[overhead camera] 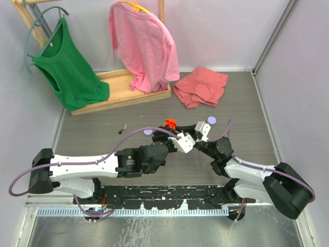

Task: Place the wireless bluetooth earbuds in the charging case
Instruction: Place the earbud in the charging case.

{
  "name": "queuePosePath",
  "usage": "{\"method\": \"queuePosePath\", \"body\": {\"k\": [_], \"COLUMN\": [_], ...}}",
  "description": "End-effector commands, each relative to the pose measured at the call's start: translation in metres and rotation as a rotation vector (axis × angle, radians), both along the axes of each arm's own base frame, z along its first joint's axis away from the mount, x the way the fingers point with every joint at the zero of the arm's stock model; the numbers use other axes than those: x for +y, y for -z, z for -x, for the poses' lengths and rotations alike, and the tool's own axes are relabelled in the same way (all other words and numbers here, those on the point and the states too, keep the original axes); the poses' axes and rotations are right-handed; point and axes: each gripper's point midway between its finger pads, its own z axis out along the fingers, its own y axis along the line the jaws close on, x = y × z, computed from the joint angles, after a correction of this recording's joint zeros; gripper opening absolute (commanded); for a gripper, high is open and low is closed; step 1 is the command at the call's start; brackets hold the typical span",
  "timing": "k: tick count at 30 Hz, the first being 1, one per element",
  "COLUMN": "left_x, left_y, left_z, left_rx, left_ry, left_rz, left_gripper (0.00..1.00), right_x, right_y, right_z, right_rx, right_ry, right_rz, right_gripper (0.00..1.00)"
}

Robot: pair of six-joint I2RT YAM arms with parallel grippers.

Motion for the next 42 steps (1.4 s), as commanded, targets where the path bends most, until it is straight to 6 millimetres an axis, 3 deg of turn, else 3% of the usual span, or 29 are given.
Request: {"method": "queuePosePath", "body": {"k": [1, 9, 11, 19, 27, 42], "left_x": [-0.007, -0.011, -0.005, 0.016, 0.050, 0.058], "left_y": [-0.013, -0.019, -0.032, -0.052, -0.045, -0.029], "left_z": [0.004, 0.009, 0.011, 0.016, -0.009, -0.036], "left_rx": [0.028, 0.092, 0.112, 0.223, 0.338, 0.390], "left_ry": [0.011, 0.034, 0.044, 0.077, -0.041, -0.162], "left_rz": [0.067, 0.125, 0.178, 0.353, 0.486, 0.499], "left_gripper": [0.40, 0.59, 0.62, 0.74, 0.75, 0.75], "right_x": [-0.007, -0.007, -0.007, -0.008, -0.008, -0.008], "right_y": [-0.038, -0.034, -0.033, -0.030, -0.030, -0.028], "right_z": [0.004, 0.001, 0.001, -0.001, -0.001, 0.000], "right_rx": [-0.113, -0.100, -0.097, -0.084, -0.079, -0.073], "right_ry": [0.017, 0.027, 0.030, 0.038, 0.038, 0.032], "right_rz": [-0.092, -0.087, -0.086, -0.084, -0.088, -0.085], "right_gripper": [0.01, 0.01, 0.01, 0.01, 0.01, 0.01]}}
